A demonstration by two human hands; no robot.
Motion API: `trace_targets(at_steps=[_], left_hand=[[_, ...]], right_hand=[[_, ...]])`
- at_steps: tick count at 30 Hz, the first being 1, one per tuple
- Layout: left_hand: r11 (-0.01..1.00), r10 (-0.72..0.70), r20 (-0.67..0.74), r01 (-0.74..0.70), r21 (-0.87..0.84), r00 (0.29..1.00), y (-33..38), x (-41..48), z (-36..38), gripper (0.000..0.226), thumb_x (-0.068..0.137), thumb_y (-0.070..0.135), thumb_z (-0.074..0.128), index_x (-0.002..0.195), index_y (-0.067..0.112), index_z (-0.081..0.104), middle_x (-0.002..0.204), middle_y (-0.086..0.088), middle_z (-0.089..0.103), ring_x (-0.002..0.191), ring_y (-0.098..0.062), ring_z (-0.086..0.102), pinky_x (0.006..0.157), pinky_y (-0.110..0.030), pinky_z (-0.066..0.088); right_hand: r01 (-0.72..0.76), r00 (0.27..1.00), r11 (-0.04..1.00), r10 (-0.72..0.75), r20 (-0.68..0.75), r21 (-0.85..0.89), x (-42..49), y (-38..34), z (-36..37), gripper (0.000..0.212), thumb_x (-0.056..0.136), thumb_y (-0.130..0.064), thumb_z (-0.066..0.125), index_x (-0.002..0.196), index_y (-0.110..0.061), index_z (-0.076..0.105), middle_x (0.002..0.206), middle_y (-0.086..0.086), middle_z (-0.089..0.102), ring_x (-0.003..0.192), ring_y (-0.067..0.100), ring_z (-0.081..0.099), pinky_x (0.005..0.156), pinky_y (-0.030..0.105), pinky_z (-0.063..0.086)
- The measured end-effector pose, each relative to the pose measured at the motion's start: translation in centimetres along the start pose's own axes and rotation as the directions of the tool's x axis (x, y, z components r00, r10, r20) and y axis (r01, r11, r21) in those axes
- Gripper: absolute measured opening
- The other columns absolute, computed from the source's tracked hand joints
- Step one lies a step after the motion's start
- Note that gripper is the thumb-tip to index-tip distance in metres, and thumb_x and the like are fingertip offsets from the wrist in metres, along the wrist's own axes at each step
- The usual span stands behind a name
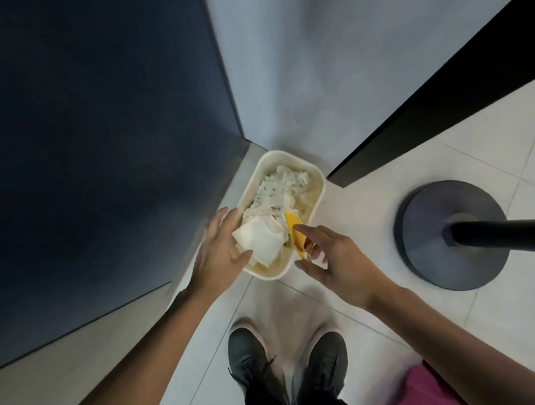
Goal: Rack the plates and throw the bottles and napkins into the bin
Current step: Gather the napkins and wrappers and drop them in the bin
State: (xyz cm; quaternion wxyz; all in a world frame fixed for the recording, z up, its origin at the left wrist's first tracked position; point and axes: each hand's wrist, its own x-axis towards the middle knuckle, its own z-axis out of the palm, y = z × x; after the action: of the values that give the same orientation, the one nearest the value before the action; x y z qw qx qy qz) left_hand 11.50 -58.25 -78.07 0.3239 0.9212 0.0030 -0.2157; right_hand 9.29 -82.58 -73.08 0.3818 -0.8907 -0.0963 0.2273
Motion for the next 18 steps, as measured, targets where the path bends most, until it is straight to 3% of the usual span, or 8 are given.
trace_targets(at_steps=[3,7,9,12,14,18], left_hand=[[0.993,-0.062,0.191,0.08,-0.088,0.98,-0.9,-0.7,-0.9,0.095,0.08,0.024,0.08,0.153,0.033,0.021,0.156,0.011,0.025,0.132,0.001,0.024,0.107,-0.035,0.035],[0.976,-0.144,0.307,0.186,-0.112,0.941,-2.2,0.1,-1.6,0.111,0.078,0.025,0.082,0.154,0.044,0.005,0.157,0.014,0.023,0.139,-0.01,0.034,0.108,-0.038,0.042],[0.974,-0.18,0.41,0.221,-0.055,0.894,-2.7,1.8,-2.5,0.113,0.078,0.018,0.082,0.156,0.04,0.003,0.155,0.007,0.034,0.123,-0.011,0.05,0.101,-0.029,0.046],[0.983,-0.174,0.524,0.181,0.039,0.834,-1.7,5.6,-4.8,0.106,0.081,0.006,0.075,0.156,0.039,0.008,0.144,0.006,0.044,0.087,-0.01,0.06,0.074,-0.021,0.053],[0.982,-0.179,0.572,0.178,0.058,0.801,-1.4,7.2,-5.4,0.101,0.086,0.002,0.069,0.154,0.044,0.008,0.138,0.013,0.04,0.076,-0.01,0.062,0.063,-0.023,0.057],[0.988,-0.133,0.641,0.154,0.023,0.756,-2.0,8.8,-5.1,0.084,0.094,-0.002,0.057,0.153,0.044,0.018,0.143,0.006,0.044,0.085,-0.014,0.069,0.07,-0.039,0.062]], right_hand=[[0.021,0.999,1.0,-0.021,-0.04,-0.012,1.7,-0.1,0.2,0.053,0.091,-0.037,0.066,0.139,-0.022,0.049,0.101,-0.011,0.053,0.079,0.009,0.055,0.075,0.03,0.051],[0.1,0.995,0.984,-0.095,0.041,-0.15,3.9,-0.5,1.5,0.05,0.092,-0.042,0.061,0.136,-0.024,0.05,0.119,-0.003,0.055,0.099,0.022,0.06,0.081,0.033,0.051],[0.118,0.986,0.959,-0.082,0.143,-0.259,4.8,-0.7,3.2,0.049,0.094,-0.045,0.056,0.137,-0.023,0.048,0.128,0.001,0.052,0.114,0.025,0.054,0.09,0.036,0.049],[0.13,0.969,0.899,-0.027,0.244,-0.417,6.4,-0.4,5.5,0.047,0.096,-0.051,0.042,0.131,-0.021,0.051,0.126,0.007,0.049,0.117,0.03,0.046,0.094,0.042,0.044],[0.198,0.958,0.853,-0.065,0.279,-0.484,7.5,0.1,7.0,0.043,0.097,-0.042,0.039,0.132,-0.02,0.049,0.125,0.008,0.05,0.118,0.032,0.044,0.096,0.045,0.039],[0.302,0.942,0.735,-0.13,0.311,-0.607,10.0,1.1,8.8,0.057,0.091,-0.015,0.052,0.146,-0.015,0.034,0.139,0.011,0.045,0.129,0.034,0.035,0.101,0.048,0.036]])
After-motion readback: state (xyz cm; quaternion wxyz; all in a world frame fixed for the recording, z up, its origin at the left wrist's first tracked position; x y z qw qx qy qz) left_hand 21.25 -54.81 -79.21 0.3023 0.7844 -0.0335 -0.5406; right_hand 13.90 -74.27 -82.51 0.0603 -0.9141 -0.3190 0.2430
